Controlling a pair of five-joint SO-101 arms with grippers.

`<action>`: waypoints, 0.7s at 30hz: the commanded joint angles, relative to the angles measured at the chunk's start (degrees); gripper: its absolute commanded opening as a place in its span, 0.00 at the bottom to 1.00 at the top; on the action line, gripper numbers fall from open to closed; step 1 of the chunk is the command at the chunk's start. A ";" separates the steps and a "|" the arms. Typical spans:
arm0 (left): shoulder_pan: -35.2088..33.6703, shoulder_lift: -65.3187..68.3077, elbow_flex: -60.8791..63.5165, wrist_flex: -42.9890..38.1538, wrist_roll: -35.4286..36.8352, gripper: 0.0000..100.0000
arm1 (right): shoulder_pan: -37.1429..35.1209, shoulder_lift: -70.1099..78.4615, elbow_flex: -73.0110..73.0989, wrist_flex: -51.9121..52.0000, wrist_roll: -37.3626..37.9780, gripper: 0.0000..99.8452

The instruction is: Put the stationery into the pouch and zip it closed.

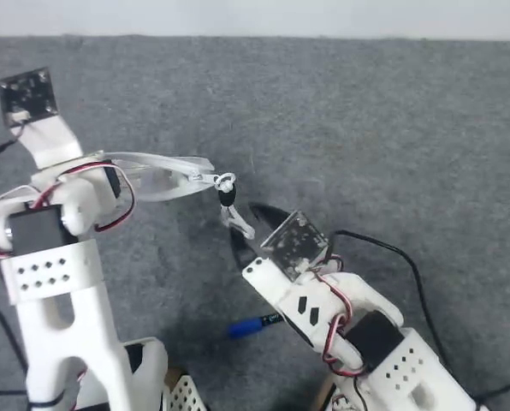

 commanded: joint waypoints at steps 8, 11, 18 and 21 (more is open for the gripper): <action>-4.04 -0.35 -0.48 -2.20 2.90 0.01 | -2.77 -1.89 -3.87 9.01 5.19 0.13; -4.13 -0.35 -0.48 -2.20 2.99 0.01 | -5.05 -1.89 -3.87 10.86 5.27 0.13; -4.04 -0.35 -0.48 -2.20 2.99 0.01 | -5.85 0.22 -3.60 12.26 8.62 0.14; -4.04 -0.26 -0.48 -2.20 2.99 0.01 | -8.13 5.32 -3.60 11.74 9.23 0.14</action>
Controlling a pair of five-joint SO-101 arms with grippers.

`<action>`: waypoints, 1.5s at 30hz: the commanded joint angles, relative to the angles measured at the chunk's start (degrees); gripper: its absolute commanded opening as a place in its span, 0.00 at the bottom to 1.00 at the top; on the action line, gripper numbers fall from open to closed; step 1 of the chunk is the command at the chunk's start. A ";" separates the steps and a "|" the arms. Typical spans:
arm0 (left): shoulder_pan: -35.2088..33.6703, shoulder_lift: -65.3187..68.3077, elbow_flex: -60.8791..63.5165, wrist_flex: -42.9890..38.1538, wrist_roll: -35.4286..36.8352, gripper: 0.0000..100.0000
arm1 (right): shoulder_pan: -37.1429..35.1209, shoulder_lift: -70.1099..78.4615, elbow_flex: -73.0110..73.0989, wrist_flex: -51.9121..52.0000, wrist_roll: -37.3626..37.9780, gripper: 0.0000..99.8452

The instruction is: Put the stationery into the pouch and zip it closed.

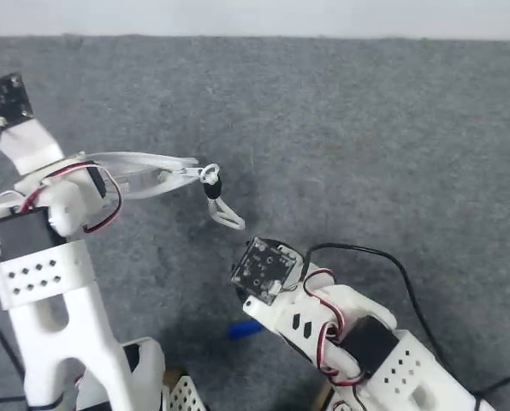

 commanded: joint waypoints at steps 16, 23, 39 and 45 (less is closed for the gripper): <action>-0.35 -0.18 -0.48 -2.20 0.79 0.01 | -10.42 28.70 -5.27 -0.92 1.58 0.14; -0.44 -0.18 -0.48 -2.20 0.79 0.01 | -12.79 36.00 -9.14 4.09 1.58 0.14; -0.44 -0.18 -0.48 -2.20 0.79 0.01 | -14.20 58.68 -16.70 3.65 1.49 0.13; -0.44 -0.09 -0.48 -2.20 0.79 0.01 | -10.42 65.54 -19.87 4.09 1.23 0.13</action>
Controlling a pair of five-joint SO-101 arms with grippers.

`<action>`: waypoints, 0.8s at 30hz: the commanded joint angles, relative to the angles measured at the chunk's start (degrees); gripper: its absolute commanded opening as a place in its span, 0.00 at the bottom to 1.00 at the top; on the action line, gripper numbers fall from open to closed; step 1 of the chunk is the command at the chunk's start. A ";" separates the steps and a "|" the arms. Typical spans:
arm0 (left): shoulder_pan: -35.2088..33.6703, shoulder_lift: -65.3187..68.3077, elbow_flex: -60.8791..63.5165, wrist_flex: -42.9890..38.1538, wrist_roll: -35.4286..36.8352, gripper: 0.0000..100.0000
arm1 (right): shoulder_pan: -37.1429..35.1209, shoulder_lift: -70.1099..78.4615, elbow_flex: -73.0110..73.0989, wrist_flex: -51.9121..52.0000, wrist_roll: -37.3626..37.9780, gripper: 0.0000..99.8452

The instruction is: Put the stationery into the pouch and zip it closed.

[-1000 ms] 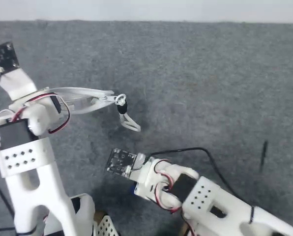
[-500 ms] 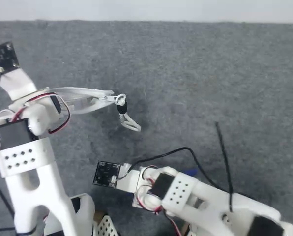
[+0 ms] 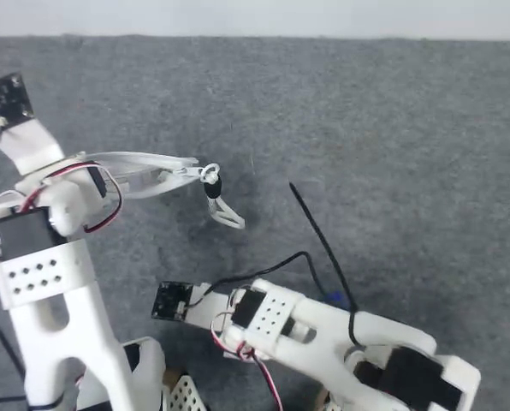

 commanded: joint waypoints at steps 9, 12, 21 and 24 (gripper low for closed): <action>-0.44 -0.09 -0.48 -2.20 0.70 0.01 | 4.88 3.47 -3.60 0.48 0.18 0.01; -0.44 -0.09 -0.48 -2.20 0.70 0.01 | 8.04 1.27 -3.96 0.22 0.09 0.01; -0.44 -0.09 -0.48 -2.20 0.70 0.01 | 12.18 -7.69 -10.81 7.08 -15.91 0.01; -0.44 -0.09 -0.48 -2.29 0.70 0.01 | 12.26 -9.80 -11.34 6.99 -20.48 0.01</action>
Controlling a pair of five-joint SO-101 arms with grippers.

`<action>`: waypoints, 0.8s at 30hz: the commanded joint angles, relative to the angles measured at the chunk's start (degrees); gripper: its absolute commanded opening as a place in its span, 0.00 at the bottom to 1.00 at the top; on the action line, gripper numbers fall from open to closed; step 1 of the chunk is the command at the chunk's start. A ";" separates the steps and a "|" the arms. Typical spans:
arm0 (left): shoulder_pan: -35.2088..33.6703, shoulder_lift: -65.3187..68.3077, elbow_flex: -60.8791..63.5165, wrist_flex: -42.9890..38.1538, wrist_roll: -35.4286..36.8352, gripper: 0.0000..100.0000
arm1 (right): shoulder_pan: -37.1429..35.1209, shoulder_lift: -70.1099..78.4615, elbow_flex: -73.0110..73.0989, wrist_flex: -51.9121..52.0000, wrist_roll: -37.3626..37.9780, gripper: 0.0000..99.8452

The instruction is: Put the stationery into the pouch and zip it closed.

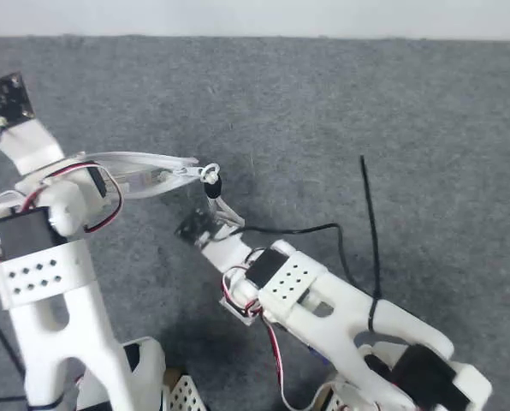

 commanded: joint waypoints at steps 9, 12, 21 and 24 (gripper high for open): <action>-0.44 -0.26 -0.48 -2.29 0.70 0.01 | 0.75 -13.67 -4.40 3.21 -8.44 0.01; -0.44 -0.35 -0.48 -2.29 0.70 0.01 | 0.57 -17.45 -4.48 5.85 -8.44 0.01; -0.09 -0.44 -0.57 -2.20 0.70 0.01 | 0.84 -33.89 -4.40 7.52 -8.97 0.01; 1.14 -0.44 -0.84 -2.20 0.70 0.01 | 0.92 -39.08 -3.25 7.08 -10.29 0.01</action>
